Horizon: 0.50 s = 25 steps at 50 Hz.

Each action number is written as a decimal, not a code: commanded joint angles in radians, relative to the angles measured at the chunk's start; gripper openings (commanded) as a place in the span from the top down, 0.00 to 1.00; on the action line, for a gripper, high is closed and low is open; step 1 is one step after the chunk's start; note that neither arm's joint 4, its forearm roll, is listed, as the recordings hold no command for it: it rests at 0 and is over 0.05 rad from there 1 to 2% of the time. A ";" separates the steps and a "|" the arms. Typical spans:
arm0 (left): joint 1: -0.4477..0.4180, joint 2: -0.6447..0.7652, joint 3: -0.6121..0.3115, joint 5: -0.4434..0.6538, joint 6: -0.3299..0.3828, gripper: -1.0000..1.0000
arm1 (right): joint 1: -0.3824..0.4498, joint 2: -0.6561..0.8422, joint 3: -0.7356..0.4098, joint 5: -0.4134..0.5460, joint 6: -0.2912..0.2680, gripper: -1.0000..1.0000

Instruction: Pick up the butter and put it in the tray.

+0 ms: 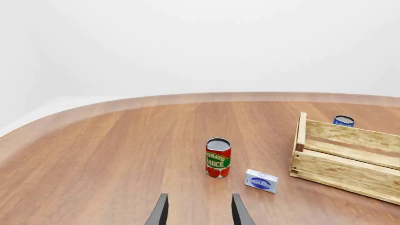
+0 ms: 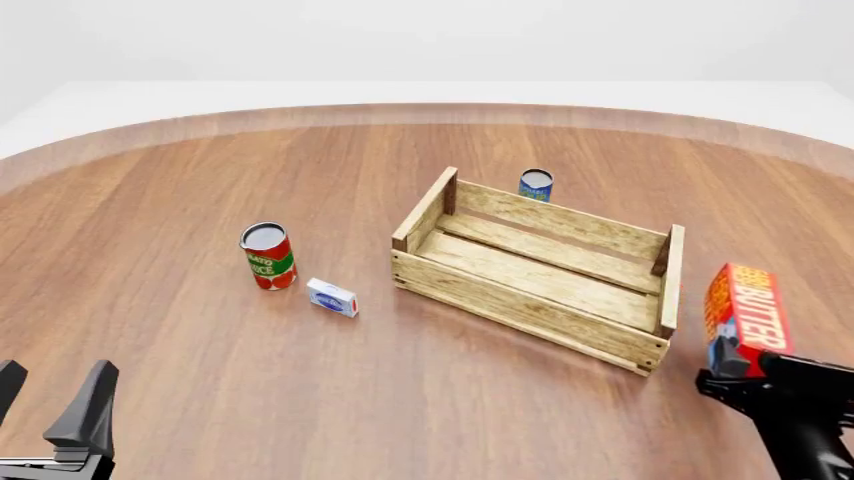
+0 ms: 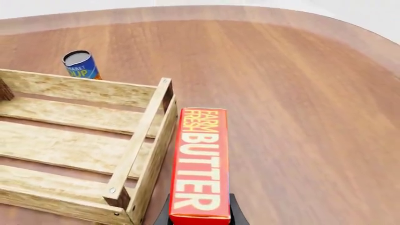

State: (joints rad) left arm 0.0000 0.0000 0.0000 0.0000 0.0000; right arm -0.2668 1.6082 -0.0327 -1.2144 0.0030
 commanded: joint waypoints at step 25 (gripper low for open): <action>0.000 0.000 0.000 0.000 0.000 0.00 | 0.034 -0.175 0.033 0.007 0.015 1.00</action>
State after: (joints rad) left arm 0.0000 0.0000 0.0000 0.0000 0.0000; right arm -0.2471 1.4856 0.0000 -1.2119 0.0033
